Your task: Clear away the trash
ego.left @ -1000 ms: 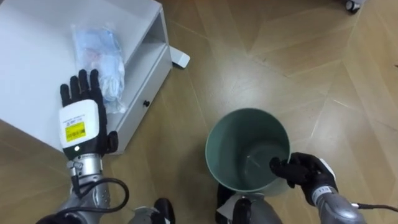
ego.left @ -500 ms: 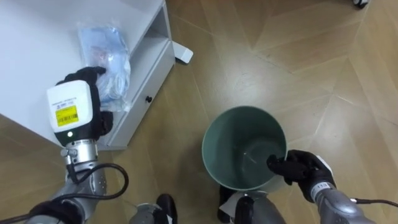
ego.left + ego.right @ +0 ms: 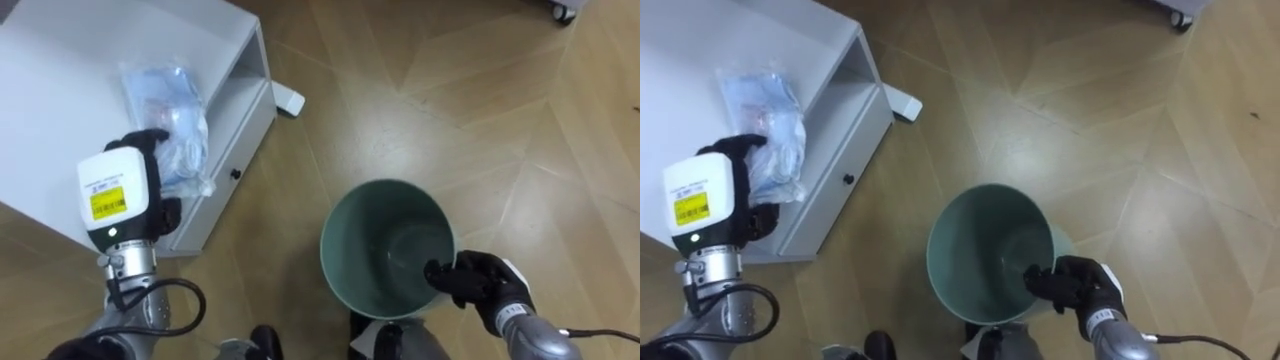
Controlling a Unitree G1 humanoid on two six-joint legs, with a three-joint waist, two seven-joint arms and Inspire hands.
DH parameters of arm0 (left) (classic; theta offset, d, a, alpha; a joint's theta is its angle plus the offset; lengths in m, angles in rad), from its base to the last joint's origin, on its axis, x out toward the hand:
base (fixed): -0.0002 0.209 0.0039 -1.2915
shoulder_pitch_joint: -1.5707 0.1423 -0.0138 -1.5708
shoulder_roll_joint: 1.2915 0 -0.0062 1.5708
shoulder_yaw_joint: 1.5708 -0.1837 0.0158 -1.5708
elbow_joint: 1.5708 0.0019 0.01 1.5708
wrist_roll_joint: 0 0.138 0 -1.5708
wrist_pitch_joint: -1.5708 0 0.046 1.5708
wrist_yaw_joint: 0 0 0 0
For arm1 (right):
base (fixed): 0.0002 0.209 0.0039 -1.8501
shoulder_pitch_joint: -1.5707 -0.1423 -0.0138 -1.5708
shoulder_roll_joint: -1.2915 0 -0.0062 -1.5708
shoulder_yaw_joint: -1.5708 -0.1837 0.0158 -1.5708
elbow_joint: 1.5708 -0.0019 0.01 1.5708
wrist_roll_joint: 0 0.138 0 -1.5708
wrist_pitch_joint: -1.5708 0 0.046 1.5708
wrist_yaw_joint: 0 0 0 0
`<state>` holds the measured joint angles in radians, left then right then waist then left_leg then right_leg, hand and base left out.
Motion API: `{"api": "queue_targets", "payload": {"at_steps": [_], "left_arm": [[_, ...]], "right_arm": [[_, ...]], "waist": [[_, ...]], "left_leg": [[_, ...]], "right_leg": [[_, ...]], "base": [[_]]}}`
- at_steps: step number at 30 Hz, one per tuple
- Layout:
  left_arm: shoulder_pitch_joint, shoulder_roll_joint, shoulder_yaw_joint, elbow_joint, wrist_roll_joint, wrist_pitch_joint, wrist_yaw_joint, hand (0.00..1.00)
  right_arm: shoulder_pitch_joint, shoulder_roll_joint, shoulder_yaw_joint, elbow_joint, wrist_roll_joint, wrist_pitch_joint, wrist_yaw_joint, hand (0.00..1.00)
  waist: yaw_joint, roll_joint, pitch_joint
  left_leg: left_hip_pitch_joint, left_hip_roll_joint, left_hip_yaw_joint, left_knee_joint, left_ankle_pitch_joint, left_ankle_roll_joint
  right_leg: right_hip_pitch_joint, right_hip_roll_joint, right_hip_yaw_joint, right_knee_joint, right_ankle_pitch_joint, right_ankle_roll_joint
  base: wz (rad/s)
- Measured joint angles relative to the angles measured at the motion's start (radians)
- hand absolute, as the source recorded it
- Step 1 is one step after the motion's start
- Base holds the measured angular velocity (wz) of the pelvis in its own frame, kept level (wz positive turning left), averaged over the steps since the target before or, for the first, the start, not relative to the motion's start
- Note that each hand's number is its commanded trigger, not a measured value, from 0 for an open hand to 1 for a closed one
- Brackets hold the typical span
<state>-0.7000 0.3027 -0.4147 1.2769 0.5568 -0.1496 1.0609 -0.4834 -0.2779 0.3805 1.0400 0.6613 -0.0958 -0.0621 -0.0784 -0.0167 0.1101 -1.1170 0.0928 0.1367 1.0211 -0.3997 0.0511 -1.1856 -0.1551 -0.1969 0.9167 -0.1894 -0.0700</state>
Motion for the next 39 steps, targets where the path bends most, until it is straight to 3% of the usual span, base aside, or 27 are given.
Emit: {"api": "queue_targets", "payload": {"at_steps": [7, 12, 17, 20, 21, 23, 25, 28, 29, 39], "left_arm": [[0.064, -0.007, 0.015, -0.016, -0.060, -0.024, -0.031, 1.00], [0.095, -0.052, 0.018, -0.051, -0.084, -0.064, -0.045, 1.00], [0.146, -0.088, 0.017, -0.129, -0.085, -0.080, -0.057, 1.00], [0.203, -0.122, 0.014, -0.163, -0.083, -0.091, -0.097, 1.00], [0.216, -0.139, 0.014, -0.166, -0.083, -0.091, -0.112, 1.00], [0.233, -0.155, 0.005, -0.178, -0.083, -0.091, -0.134, 1.00], [0.261, -0.161, -0.015, -0.214, -0.084, -0.091, -0.155, 1.00], [0.286, -0.176, -0.041, -0.238, -0.084, -0.091, -0.192, 1.00], [0.295, -0.177, -0.046, -0.249, -0.085, -0.091, -0.211, 1.00], [0.322, -0.181, -0.133, -0.293, -0.092, -0.110, -0.308, 1.00]], "right_arm": [[0.039, 0.003, 0.004, -0.041, -0.047, -0.003, -0.022, 1.00], [0.061, 0.028, -0.002, -0.044, -0.130, -0.018, -0.039, 1.00], [0.086, 0.051, 0.001, -0.072, -0.163, -0.026, -0.045, 1.00], [0.105, 0.071, -0.001, -0.078, -0.186, -0.039, -0.045, 1.00], [0.110, 0.078, -0.003, -0.078, -0.194, -0.042, -0.046, 1.00], [0.111, 0.088, -0.003, -0.078, -0.194, -0.043, -0.048, 1.00], [0.115, 0.094, -0.002, -0.078, -0.194, -0.043, -0.047, 1.00], [0.120, 0.102, -0.003, -0.078, -0.194, -0.043, -0.045, 1.00], [0.121, 0.105, -0.002, -0.078, -0.193, -0.043, -0.043, 1.00], [0.123, 0.113, -0.001, -0.079, -0.196, -0.047, -0.045, 1.00]], "waist": [[-0.001, 0.000, -0.0002], [0.001, 0.000, -0.0028], [0.003, 0.000, -0.0065], [0.001, 0.000, -0.0152], [0.002, 0.000, -0.0229], [0.004, 0.000, -0.0249], [0.004, 0.000, -0.0391], [0.006, 0.000, -0.0420], [0.006, -0.001, -0.0463], [0.004, 0.000, -0.0474]], "left_leg": [[0.082, 0.000, 0.010, -0.024, -0.004, -0.005], [0.154, -0.001, 0.020, -0.074, 0.007, -0.006], [0.223, -0.002, 0.030, -0.112, 0.011, -0.007], [0.275, 0.000, 0.047, -0.140, 0.011, -0.007], [0.289, -0.001, 0.052, -0.148, 0.011, -0.007], [0.309, -0.001, 0.054, -0.156, 0.011, -0.008], [0.318, -0.001, 0.054, -0.166, 0.012, -0.010], [0.348, -0.002, 0.053, -0.173, 0.013, -0.010], [0.354, -0.002, 0.054, -0.178, 0.015, -0.009], [0.361, -0.001, 0.057, -0.179, 0.019, -0.006]], "right_leg": [[0.071, 0.003, 0.009, -0.019, -0.006, 0.002], [0.141, 0.007, 0.006, -0.066, 0.003, 0.005], [0.200, 0.014, 0.011, -0.089, 0.007, 0.009], [0.242, 0.019, 0.021, -0.108, 0.005, 0.013], [0.251, 0.019, 0.024, -0.117, 0.005, 0.014], [0.271, 0.019, 0.022, -0.126, 0.005, 0.014], [0.281, 0.020, 0.017, -0.138, 0.008, 0.014], [0.312, 0.020, 0.016, -0.148, 0.011, 0.017], [0.317, 0.019, 0.017, -0.152, 0.013, 0.017], [0.324, 0.019, 0.020, -0.158, 0.024, 0.022]], "base": [[-0.01], [-0.01], [-0.05], [-0.11], [-0.06], [-0.04], [-0.02], [0.00], [0.00], [0.00]]}}
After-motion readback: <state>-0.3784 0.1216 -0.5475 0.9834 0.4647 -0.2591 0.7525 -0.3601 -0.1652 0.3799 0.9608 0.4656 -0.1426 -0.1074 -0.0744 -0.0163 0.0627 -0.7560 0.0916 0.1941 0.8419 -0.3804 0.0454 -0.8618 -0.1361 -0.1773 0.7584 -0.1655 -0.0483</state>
